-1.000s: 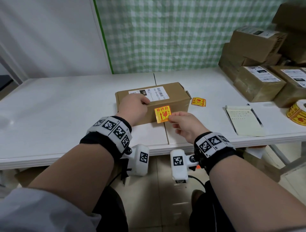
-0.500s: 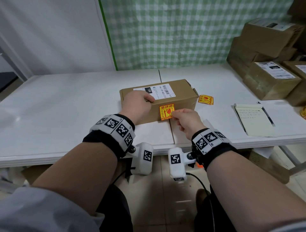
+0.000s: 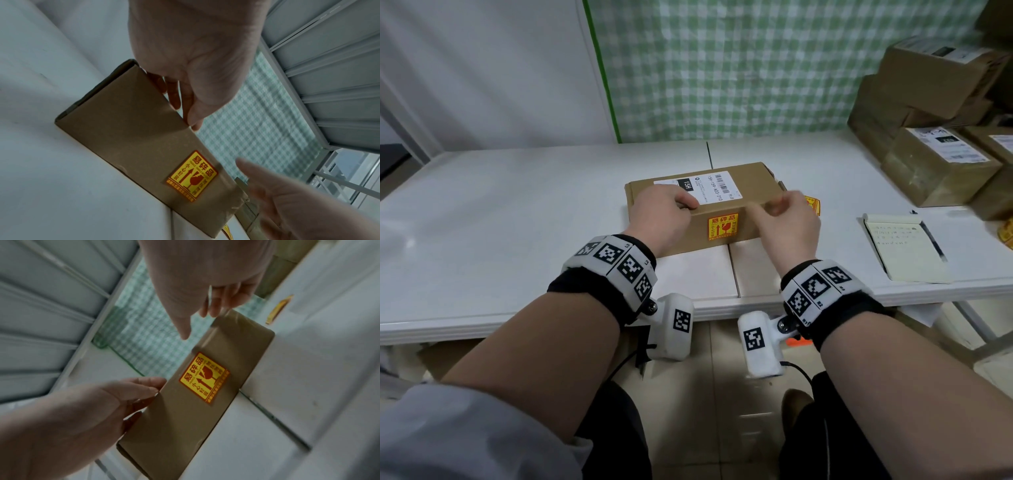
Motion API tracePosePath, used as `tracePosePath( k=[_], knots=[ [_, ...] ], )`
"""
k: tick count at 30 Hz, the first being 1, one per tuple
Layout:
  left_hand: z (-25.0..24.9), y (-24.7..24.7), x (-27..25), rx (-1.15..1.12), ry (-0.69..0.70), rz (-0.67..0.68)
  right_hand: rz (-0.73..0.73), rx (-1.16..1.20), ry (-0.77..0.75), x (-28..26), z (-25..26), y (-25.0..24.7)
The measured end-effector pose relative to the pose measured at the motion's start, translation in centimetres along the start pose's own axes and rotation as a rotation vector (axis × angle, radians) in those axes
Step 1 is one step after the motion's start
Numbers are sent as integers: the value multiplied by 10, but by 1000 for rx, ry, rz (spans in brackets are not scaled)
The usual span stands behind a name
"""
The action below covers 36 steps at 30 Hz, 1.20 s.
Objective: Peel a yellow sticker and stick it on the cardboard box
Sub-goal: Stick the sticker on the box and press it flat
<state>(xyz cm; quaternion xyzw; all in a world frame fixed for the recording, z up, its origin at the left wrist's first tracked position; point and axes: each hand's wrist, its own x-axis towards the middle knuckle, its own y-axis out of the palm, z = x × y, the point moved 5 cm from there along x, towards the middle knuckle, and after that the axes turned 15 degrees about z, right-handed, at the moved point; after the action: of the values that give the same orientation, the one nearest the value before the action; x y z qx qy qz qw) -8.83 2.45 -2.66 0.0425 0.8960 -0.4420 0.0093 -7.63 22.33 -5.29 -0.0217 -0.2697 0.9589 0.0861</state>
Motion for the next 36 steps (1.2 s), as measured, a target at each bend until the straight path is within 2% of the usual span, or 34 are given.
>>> tracePosePath(
  k=[2, 4, 9, 18, 28, 36],
  knots=[
    [-1, 0, -1, -4, 7, -1, -4, -206, -151, 2, 21, -2],
    [-2, -1, -2, -10, 24, 3, 75, -390, -249, 8, 36, 2],
    [-1, -5, -6, -18, 58, 47, 284, -736, -291, 29, 43, 13],
    [-1, -6, -4, 1, 79, 65, 361, -915, -367, 43, 36, 16],
    [-2, -4, -3, 19, 70, 51, 329, -1074, -347, 41, 30, 28],
    [-1, -3, -2, 7, 66, 50, 421, -927, -323, 45, 40, 20]
  ],
)
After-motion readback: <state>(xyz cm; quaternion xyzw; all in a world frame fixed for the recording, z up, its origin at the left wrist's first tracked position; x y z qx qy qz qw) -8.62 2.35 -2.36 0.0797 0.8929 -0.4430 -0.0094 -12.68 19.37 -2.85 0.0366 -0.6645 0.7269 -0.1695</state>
